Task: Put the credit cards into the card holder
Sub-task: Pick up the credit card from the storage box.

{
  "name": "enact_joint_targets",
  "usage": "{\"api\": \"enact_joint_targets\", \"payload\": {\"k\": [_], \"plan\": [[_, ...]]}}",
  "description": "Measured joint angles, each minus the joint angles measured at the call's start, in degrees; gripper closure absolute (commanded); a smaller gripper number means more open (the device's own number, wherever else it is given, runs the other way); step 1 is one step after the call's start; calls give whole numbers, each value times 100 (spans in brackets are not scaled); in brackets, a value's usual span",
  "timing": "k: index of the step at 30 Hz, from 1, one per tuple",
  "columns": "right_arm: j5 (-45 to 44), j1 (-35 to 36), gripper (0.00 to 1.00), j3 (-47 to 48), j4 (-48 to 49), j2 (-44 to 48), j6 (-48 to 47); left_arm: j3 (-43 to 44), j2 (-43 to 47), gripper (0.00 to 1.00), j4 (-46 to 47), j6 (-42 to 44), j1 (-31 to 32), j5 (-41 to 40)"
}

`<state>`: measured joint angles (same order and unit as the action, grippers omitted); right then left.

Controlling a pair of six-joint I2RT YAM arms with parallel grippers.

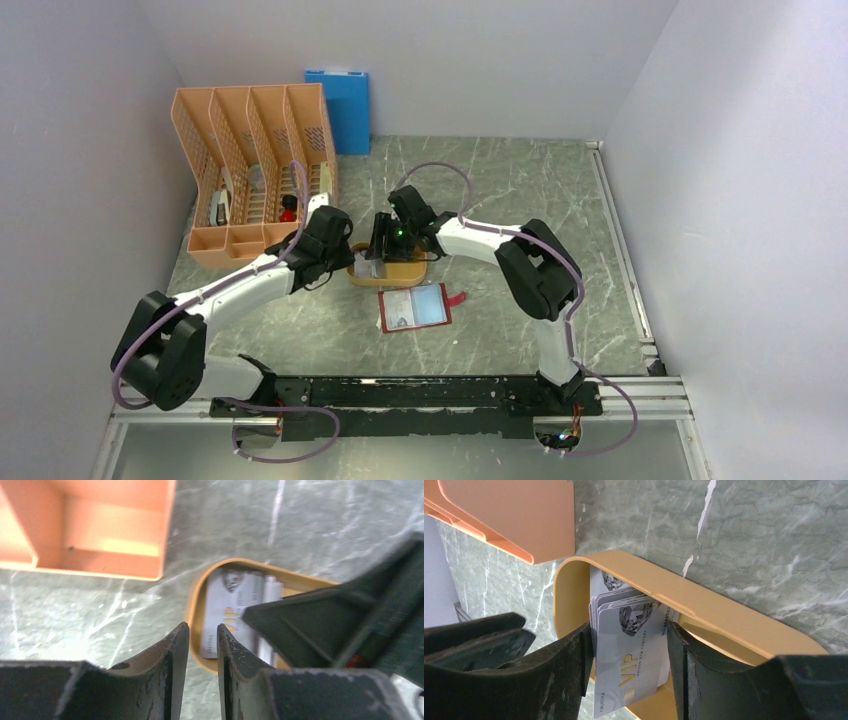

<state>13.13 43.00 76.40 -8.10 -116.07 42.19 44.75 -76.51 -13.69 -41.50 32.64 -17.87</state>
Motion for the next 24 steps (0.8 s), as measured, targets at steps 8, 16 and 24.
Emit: {"api": "enact_joint_targets", "payload": {"k": [8, 16, 24], "plan": [[17, 107, 44, 140, -131, 0, 0, -337, -149, 70, -160, -195, -299, 197], [-2, 310, 45, 302, -214, -2, -7, -415, -411, 71, -72, -208, -299, 470], [15, 472, 44, 442, -264, -2, 11, -487, -424, 71, -72, -232, -319, 509]]}}
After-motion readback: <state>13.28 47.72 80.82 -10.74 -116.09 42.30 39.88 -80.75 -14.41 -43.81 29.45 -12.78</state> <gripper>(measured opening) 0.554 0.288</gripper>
